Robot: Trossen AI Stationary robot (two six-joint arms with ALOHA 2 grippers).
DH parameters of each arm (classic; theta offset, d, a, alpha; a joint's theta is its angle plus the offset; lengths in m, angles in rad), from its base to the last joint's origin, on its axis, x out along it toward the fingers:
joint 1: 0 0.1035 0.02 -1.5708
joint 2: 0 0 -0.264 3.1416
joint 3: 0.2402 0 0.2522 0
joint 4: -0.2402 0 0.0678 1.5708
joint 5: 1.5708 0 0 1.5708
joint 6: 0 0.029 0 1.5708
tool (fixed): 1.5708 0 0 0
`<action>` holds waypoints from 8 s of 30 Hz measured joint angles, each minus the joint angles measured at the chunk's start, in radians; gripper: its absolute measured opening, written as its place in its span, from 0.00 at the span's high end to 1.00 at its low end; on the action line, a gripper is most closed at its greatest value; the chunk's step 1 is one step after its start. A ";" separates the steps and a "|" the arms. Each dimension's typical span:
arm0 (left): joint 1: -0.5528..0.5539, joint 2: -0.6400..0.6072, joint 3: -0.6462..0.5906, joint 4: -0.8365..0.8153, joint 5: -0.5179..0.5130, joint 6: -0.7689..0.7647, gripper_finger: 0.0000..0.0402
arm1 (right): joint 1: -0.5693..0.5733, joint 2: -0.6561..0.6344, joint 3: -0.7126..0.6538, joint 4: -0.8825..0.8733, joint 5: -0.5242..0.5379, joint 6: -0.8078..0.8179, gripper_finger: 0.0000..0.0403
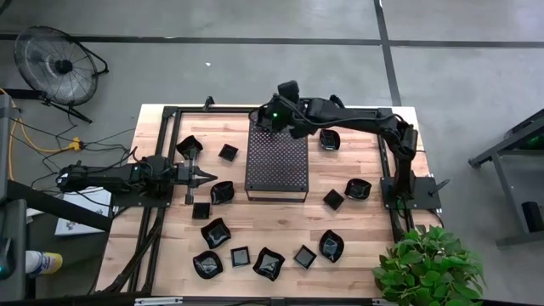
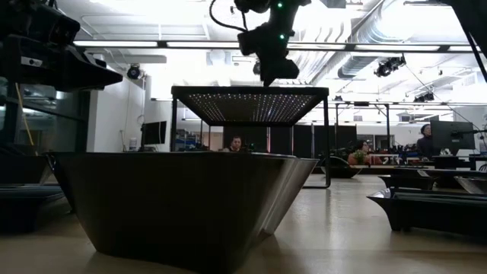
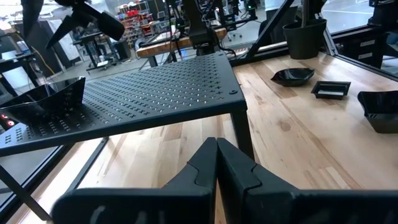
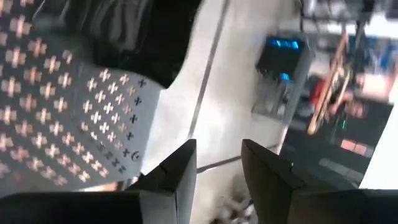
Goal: Pick & Place Mini shaped plates
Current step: Stack the black distorted square plate on top of the other black distorted square plate on the shelf
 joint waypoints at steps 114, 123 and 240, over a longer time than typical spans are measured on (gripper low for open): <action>0.000 0.000 0.000 0.000 0.003 0.000 1.00 | 0.688 0.350 0.000 0.062 -0.855 1.647 0.70; 0.000 0.000 0.000 0.000 0.003 0.000 1.00 | 0.688 0.350 0.000 0.064 -0.847 1.579 0.77; 0.000 0.000 0.000 0.000 0.003 0.000 1.00 | -0.163 -0.046 0.000 0.015 -0.756 1.901 1.00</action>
